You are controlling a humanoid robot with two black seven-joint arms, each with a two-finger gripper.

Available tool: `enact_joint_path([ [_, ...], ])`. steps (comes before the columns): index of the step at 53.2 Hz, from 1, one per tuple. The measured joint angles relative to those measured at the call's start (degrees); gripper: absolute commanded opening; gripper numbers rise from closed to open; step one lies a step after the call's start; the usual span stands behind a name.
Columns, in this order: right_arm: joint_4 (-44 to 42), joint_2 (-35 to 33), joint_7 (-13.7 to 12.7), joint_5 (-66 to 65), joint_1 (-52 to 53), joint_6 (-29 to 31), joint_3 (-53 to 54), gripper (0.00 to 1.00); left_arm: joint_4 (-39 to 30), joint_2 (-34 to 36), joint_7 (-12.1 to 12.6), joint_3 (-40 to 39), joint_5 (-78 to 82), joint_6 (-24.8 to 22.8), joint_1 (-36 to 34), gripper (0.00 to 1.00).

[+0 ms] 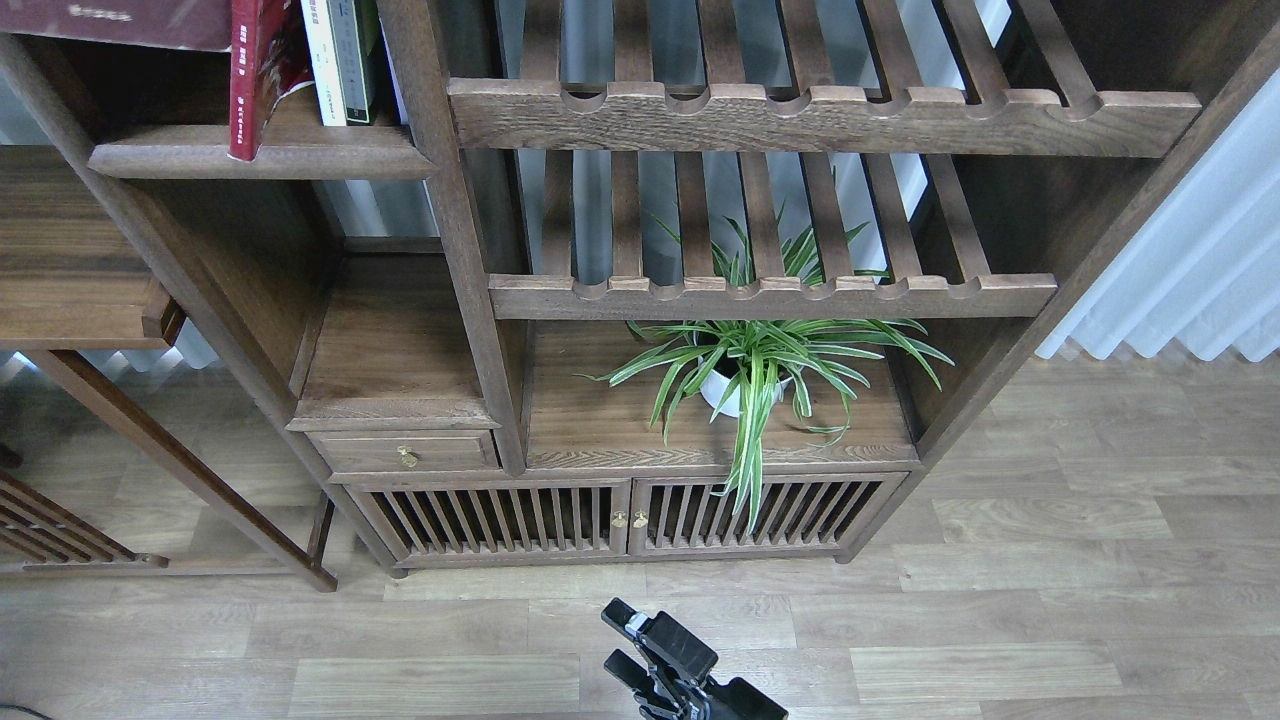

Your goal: Organize books on shelf

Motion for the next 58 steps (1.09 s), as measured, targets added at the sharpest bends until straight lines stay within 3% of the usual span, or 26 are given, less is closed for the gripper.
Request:
enact_joint_path([
  [23, 0.0, 0.0, 0.0, 0.0, 0.0, 0.0, 0.0, 0.99, 5.7, -5.7, -1.3, -0.3, 10.7, 0.0, -6.9, 0.03],
  [33, 0.0, 0.0, 0.0, 0.0, 0.0, 0.0, -0.1, 0.99, 8.6, -7.9, -7.3, 0.1, 11.7, 0.0, -8.7, 0.03],
  [45, 0.1, 0.0, 0.0, 0.0, -0.1, 0.0, -0.1, 0.99, 13.5, -10.6, -11.0, 1.7, 14.8, 0.0, -10.3, 0.04],
  [58, 0.1, 0.0, 0.0, 0.0, -0.1, 0.0, -0.1, 0.99, 17.0, -16.8, -22.3, 1.8, 20.3, 0.0, -9.5, 0.05],
])
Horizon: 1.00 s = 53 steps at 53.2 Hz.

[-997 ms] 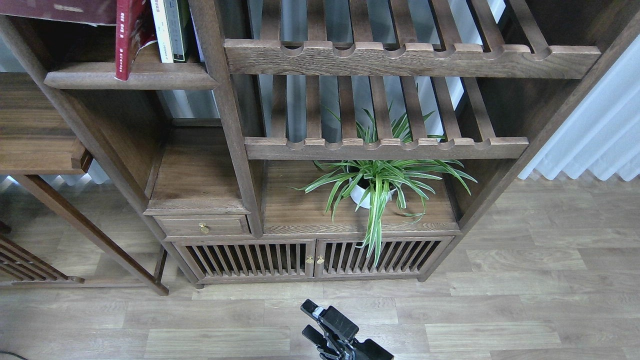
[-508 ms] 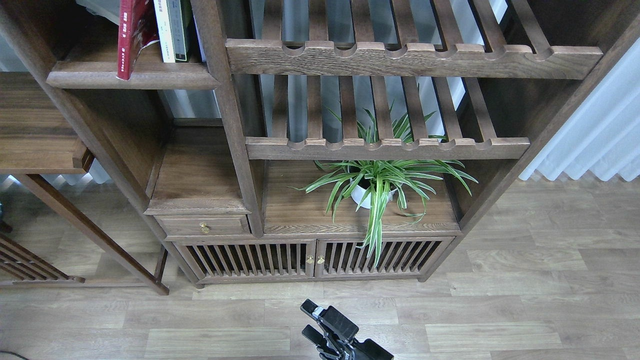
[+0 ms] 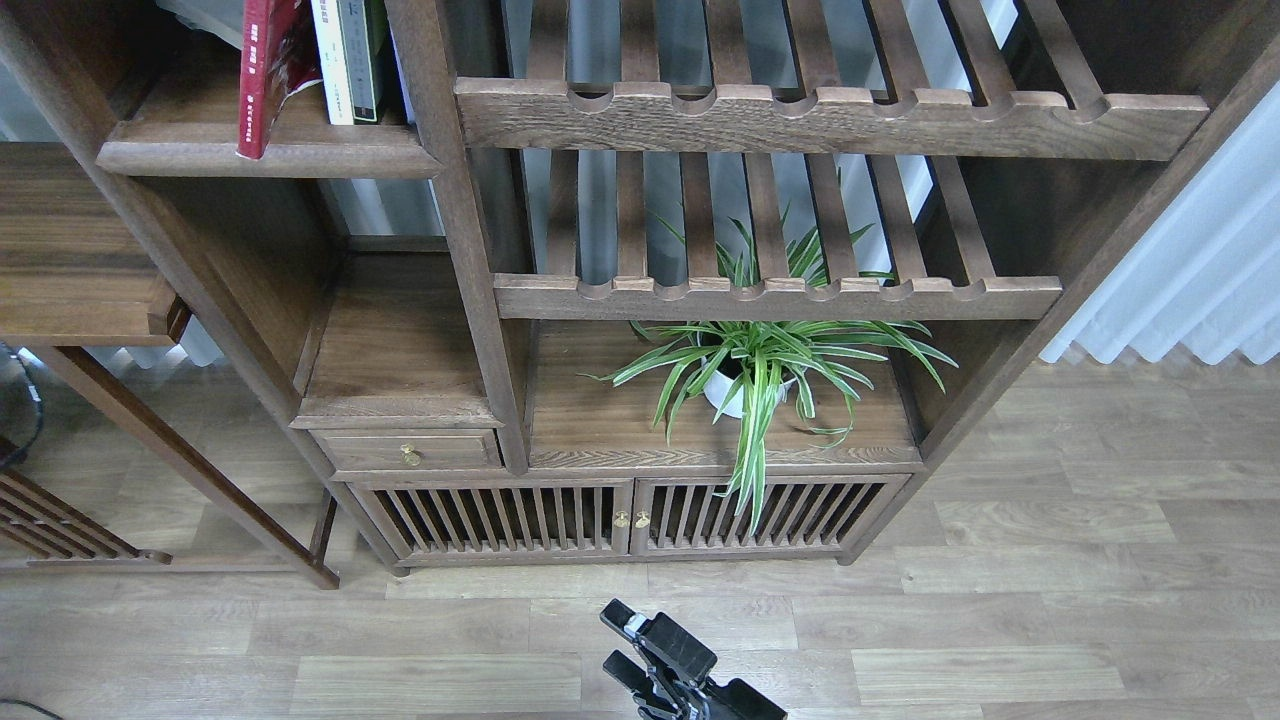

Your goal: Organize books on shelf

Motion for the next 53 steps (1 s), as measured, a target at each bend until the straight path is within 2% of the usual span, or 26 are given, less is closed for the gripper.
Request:
enact_joint_path([
  [8, 0.2, 0.0, 0.0, 0.0, 0.0, 0.0, 0.0, 0.99, 3.4, -4.6, -4.0, 0.0, -2.2, 0.0, 0.6, 0.04],
  [21, 0.3, 0.0, 0.0, 0.0, -1.2, 0.0, 0.2, 0.99, 9.0, -7.6, -7.1, -0.6, -10.6, 0.0, 1.8, 0.05],
  [24, 0.4, 0.0, 0.0, 0.0, -1.2, 0.0, 0.2, 0.99, 9.3, -7.6, -7.2, -0.7, -11.2, 0.0, 1.8, 0.06],
  [29, 0.4, 0.0, 0.0, 0.0, -1.3, 0.0, 0.2, 0.99, 9.8, -7.6, -7.3, -0.7, -12.3, 0.0, 2.0, 0.21],
  [30, 0.4, 0.0, 0.0, 0.0, -1.3, 0.0, 0.2, 0.99, 9.8, -7.6, -7.3, -0.6, -12.4, 0.0, 2.0, 0.28],
  [31, 0.4, 0.0, 0.0, 0.0, -1.3, 0.0, 0.2, 0.99, 9.9, -7.6, -7.3, -0.6, -12.5, 0.0, 2.1, 0.31],
  [32, 0.4, 0.0, 0.0, 0.0, -1.3, 0.0, 0.2, 0.99, 9.9, -7.7, -7.3, -0.6, -12.5, 0.0, 2.2, 0.42],
  [33, 0.4, 0.0, 0.0, 0.0, -1.3, 0.0, 0.2, 0.99, 9.9, -7.7, -7.3, -0.5, -12.6, 0.0, 2.3, 0.45],
  [35, 0.4, 0.0, 0.0, 0.0, -1.3, 0.0, 0.2, 0.99, 9.9, -7.7, -7.3, -0.5, -12.6, 0.0, 2.4, 0.61],
  [53, 0.5, 0.0, 0.0, 0.0, -1.4, 0.0, 0.6, 0.99, 9.0, -8.4, -7.3, -0.4, -14.4, 0.0, 4.0, 0.79],
])
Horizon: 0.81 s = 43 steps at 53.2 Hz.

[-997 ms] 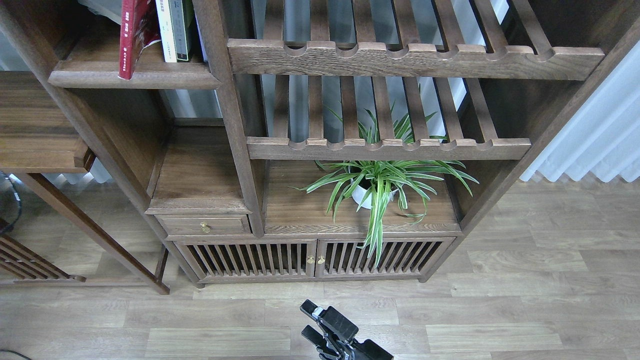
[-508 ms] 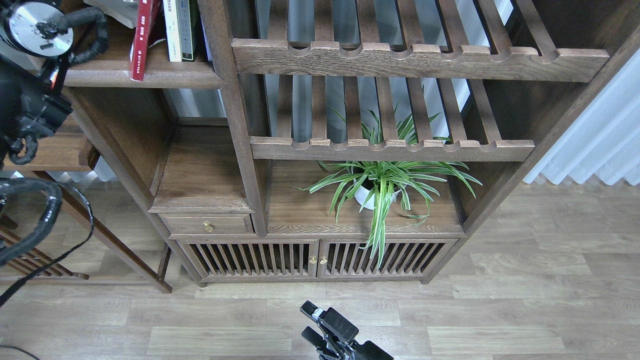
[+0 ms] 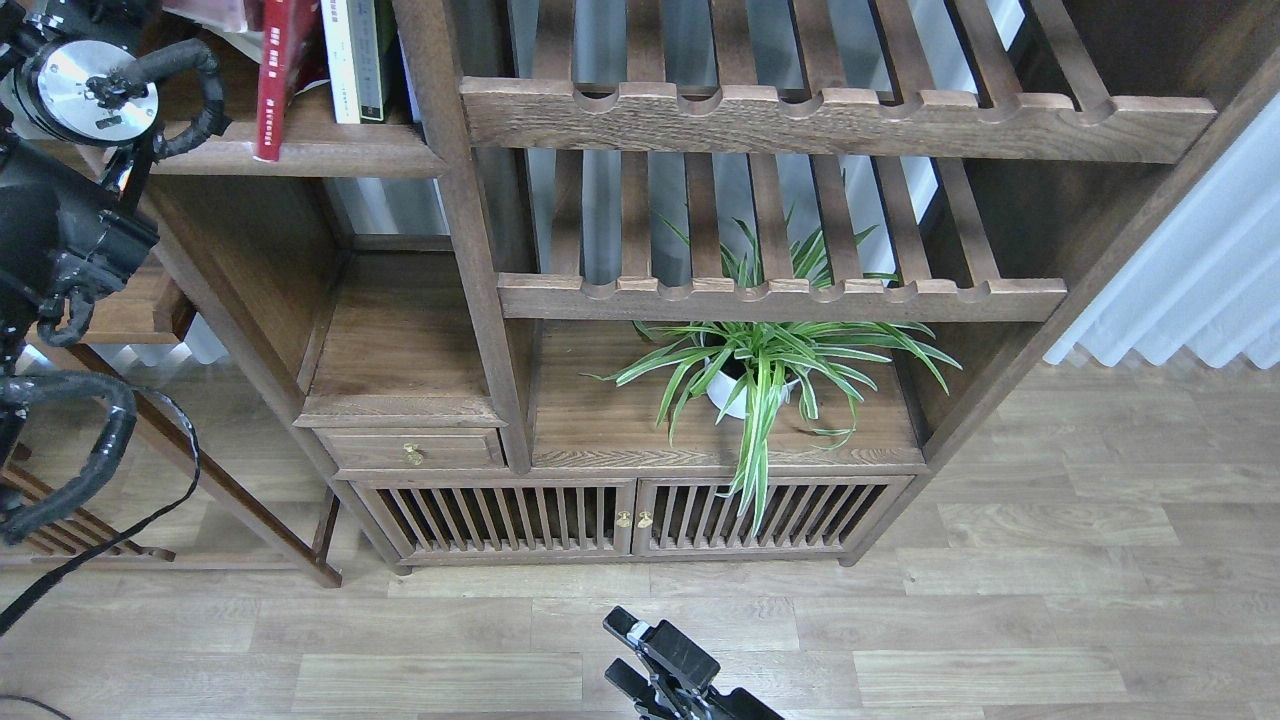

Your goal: Organize books on shelf

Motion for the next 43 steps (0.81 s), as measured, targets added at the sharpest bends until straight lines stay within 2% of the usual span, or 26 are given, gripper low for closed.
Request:
enact_joint_path([
  [11, 0.0, 0.0, 0.1, 0.1, -0.1, 0.0, 0.1, 0.99, -4.5, 0.5, 0.6, -0.4, -0.3, 0.0, 3.3, 0.79],
  [17, 0.0, 0.0, 0.1, 0.1, -0.2, 0.0, 0.2, 0.99, -9.8, 1.9, 1.1, -0.7, -0.3, 0.0, 6.6, 0.80],
  [22, 0.0, 0.0, 0.1, 0.2, -0.3, 0.0, 0.3, 0.99, -16.5, 4.6, 1.4, -1.0, -0.4, 0.0, 10.2, 0.83],
  [23, 0.1, 0.0, 0.1, 0.2, -0.3, 0.0, 0.7, 0.99, -23.1, 7.0, 2.0, -1.4, -1.2, 0.0, 13.7, 0.84],
  [25, 0.2, 0.0, 0.1, 0.2, -0.3, 0.0, 0.8, 0.99, -24.8, 7.6, 2.4, -1.5, -1.6, 0.0, 14.6, 0.84],
  [31, 1.1, 0.0, 0.8, 0.3, -0.4, 0.0, 1.9, 0.99, -35.7, 10.2, 6.7, -4.5, -5.1, 0.0, 22.3, 0.85],
  [37, 2.0, 0.0, 2.3, 0.3, -0.3, 0.0, 2.8, 0.99, -41.2, 11.8, 8.7, -8.6, -6.1, 0.0, 28.0, 0.88],
  [43, 2.5, 0.0, 2.8, 0.3, -0.3, 0.0, 3.2, 0.99, -45.1, 14.1, 9.1, -12.2, -6.5, 0.0, 33.9, 0.91],
])
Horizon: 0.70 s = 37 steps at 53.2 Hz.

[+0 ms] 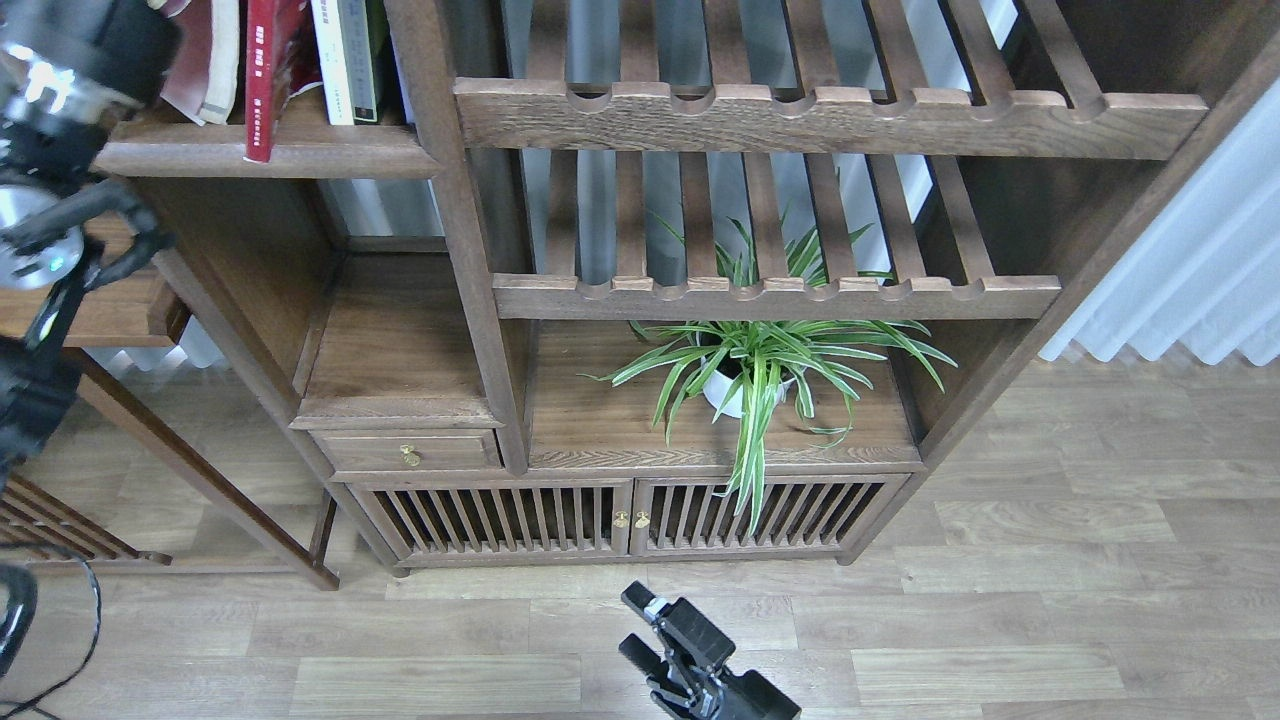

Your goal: Organize books on shelf

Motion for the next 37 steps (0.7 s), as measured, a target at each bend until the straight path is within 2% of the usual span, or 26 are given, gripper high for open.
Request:
enact_joint_path([
  [9, 0.6, 0.0, 0.8, 0.0, 0.0, 0.0, 1.7, 0.99, -5.6, 1.1, 0.3, -4.0, -2.6, 0.0, 10.8, 0.94],
  [20, 2.9, 0.0, 1.8, -0.1, 1.4, 0.0, 3.3, 0.99, -6.7, 0.4, 1.6, -4.5, -4.0, 0.0, 25.7, 0.95],
  [29, 4.4, 0.0, 1.8, -0.1, 2.8, 0.0, 3.4, 0.99, -6.7, -6.9, 5.6, -2.2, -3.8, 0.0, 37.6, 0.99],
  [34, 5.1, 0.0, 1.8, -0.2, 5.1, 0.0, 3.3, 0.99, -6.5, -10.8, 6.1, 1.0, -4.1, 0.0, 44.6, 0.99],
  [37, 5.5, 0.0, 1.8, -0.2, 6.1, 0.0, 3.3, 0.99, -6.4, -11.5, 5.9, 1.4, -4.2, 0.0, 45.3, 0.99],
])
